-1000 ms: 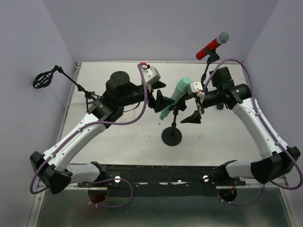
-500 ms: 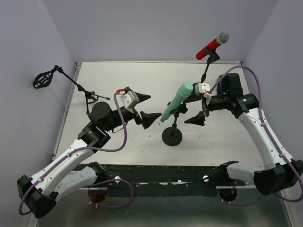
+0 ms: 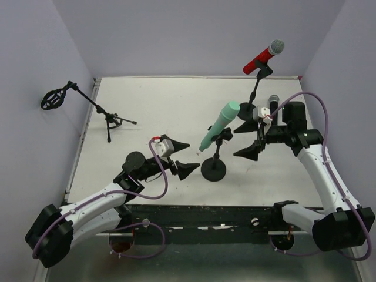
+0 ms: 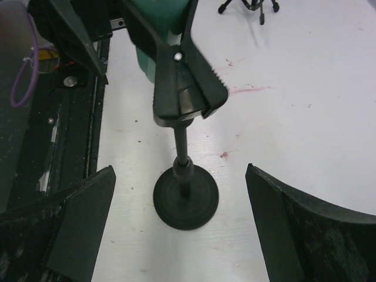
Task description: Attach the microphones to the stand
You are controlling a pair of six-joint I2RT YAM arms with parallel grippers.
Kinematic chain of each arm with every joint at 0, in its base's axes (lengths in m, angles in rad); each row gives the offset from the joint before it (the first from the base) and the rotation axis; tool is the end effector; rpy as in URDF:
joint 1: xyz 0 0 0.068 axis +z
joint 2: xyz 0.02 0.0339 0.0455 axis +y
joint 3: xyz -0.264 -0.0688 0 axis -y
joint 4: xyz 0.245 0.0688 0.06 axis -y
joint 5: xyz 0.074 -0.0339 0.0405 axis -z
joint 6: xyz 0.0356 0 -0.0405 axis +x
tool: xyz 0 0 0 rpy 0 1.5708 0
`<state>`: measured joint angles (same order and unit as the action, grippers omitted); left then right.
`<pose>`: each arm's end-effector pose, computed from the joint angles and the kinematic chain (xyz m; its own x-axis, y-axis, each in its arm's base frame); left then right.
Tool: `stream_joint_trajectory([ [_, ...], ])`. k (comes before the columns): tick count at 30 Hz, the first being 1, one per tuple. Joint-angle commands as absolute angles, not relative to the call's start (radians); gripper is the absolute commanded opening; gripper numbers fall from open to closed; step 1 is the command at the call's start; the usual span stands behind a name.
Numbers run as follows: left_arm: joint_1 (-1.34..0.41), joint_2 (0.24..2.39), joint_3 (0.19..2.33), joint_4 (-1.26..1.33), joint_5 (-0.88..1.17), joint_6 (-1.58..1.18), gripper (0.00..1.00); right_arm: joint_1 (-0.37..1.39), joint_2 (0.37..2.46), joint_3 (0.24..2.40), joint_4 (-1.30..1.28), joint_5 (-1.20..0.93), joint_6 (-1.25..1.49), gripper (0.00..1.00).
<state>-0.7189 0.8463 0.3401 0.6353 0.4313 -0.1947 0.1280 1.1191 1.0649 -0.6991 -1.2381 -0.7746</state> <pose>0.1361 -0.1389 0.2586 -0.0811 -0.1626 -0.9834 0.9118 0.3864 -0.1391 0.2091 0.0608 0.3391 0.0225 -0.2274 -0.9735 -0.9930 0.1075 -0.0481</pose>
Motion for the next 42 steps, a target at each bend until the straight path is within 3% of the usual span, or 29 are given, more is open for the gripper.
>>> stream_joint_trajectory([
  [1, -0.759, 0.946, 0.295, 0.928, 0.442, -0.215, 0.96, 0.123, 1.103, 0.930, -0.557, -1.380, -0.716, 1.00],
  [6, -0.764, 0.933, 0.290, 0.930, 0.400, -0.181, 0.96, 0.124, 1.124, 0.816, -0.517, -1.468, -0.843, 0.99],
  [10, -0.764, 0.846, 0.301, 0.778, 0.333, -0.147, 0.98, 0.159, 1.176, 0.810, -0.437, -1.408, -0.818, 0.94],
  [14, -0.762, 0.724, 0.324, 0.574, 0.233, -0.130, 0.98, 0.250, 1.175, 0.727, -0.061, -1.263, -0.505, 0.92],
  [23, -0.762, 0.473, 0.301, 0.400, 0.158, -0.158, 0.98, 0.290, 1.256, 0.660, 0.406, -1.219, -0.142, 0.77],
  [30, -0.762, 0.391, 0.301, 0.339, 0.147, -0.167, 0.98, 0.333, 1.276, 0.664, 0.348, -1.226, -0.224, 0.62],
  [34, -0.762, 0.379, 0.305, 0.313, 0.146, -0.172, 0.99, 0.353, 1.288, 0.684, 0.275, -1.207, -0.311, 0.47],
  [40, -0.762, 0.350, 0.318, 0.272, 0.140, -0.183, 0.98, 0.360, 1.310, 0.701, 0.262, -1.215, -0.377, 0.03],
  [42, -0.762, 0.333, 0.322, 0.259, 0.132, -0.189, 0.98, 0.362, 1.324, 0.718, 0.256, -1.221, -0.408, 0.00],
])
